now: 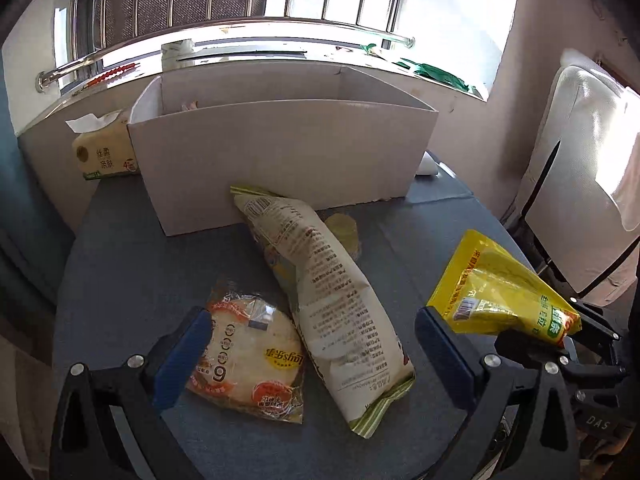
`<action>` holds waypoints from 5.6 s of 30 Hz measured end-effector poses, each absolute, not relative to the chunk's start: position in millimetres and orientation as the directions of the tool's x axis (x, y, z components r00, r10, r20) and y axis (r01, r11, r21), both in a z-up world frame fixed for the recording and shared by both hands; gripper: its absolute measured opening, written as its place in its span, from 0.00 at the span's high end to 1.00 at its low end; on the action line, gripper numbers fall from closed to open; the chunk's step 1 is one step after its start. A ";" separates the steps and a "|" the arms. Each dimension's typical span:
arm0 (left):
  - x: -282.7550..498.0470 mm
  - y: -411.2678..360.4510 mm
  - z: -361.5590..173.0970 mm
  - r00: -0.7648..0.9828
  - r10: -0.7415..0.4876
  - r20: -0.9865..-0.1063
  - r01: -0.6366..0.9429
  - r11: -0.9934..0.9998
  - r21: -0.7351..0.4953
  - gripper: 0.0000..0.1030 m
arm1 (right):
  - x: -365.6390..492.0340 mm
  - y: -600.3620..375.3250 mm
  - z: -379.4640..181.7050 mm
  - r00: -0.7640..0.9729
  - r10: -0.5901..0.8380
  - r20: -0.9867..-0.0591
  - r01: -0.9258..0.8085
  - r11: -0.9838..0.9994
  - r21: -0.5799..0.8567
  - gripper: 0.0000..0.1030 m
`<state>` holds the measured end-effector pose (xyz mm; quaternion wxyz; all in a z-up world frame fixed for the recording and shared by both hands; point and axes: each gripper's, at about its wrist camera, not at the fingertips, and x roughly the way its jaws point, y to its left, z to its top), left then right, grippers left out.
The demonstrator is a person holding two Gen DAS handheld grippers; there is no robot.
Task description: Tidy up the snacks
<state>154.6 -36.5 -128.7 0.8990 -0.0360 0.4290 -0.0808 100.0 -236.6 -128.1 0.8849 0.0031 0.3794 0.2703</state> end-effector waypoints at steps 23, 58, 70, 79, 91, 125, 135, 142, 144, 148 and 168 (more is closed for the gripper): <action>140.9 -1.2 -89.7 0.676 -0.297 -0.675 0.195 0.955 -0.224 0.65 | 96.7 -256.2 -113.3 0.584 0.540 -0.606 -0.461 0.835 0.300 0.64; 340.1 60.0 -20.4 0.733 -0.124 -0.669 0.050 0.990 -0.129 0.00 | 345.1 -186.5 -37.4 0.648 0.460 -0.607 -0.411 0.882 0.230 0.00; 239.9 53.8 -11.4 0.776 -0.165 -0.608 0.114 0.986 -0.122 0.00 | 261.6 -199.4 -14.3 0.664 0.547 -0.510 -0.505 0.831 0.235 0.00; 107.8 33.1 -38.4 0.826 -0.220 -0.519 0.161 0.974 -0.156 0.00 | 153.3 -224.6 -54.5 0.636 0.607 -0.477 -0.526 0.793 0.309 0.00; 52.7 9.2 -110.6 0.734 -0.256 -0.629 0.134 0.963 -0.235 0.00 | 90.5 -249.1 -120.3 0.595 0.630 -0.499 -0.451 0.776 0.441 0.00; 56.6 28.5 -151.9 0.681 -0.216 -0.700 0.029 0.963 -0.269 0.00 | 247.4 -140.9 -177.0 0.428 0.439 -0.790 -0.559 0.816 0.151 0.53; 69.7 27.8 -156.1 0.664 -0.208 -0.718 0.036 0.968 -0.246 0.00 | 218.1 -165.7 -155.7 0.466 0.492 -0.736 -0.579 0.798 0.167 0.62; 106.4 13.5 -161.1 0.621 -0.170 -0.765 0.089 0.985 -0.147 0.00 | 164.7 -201.3 -127.0 0.484 0.579 -0.656 -0.591 0.770 0.243 0.62; 118.4 9.8 -163.9 0.608 -0.158 -0.778 0.108 0.987 -0.115 0.00 | 149.6 -209.8 -120.6 0.496 0.589 -0.638 -0.593 0.767 0.247 0.62; 142.4 5.2 -174.5 0.579 -0.145 -0.802 0.157 0.985 -0.065 0.00 | 136.7 -216.0 -112.8 0.497 0.605 -0.622 -0.576 0.766 0.285 0.62; 118.0 15.7 -88.4 0.749 -0.265 -0.607 0.203 0.964 -0.171 0.26 | 141.4 -231.2 -106.7 0.520 0.626 -0.582 -0.535 0.769 0.349 0.62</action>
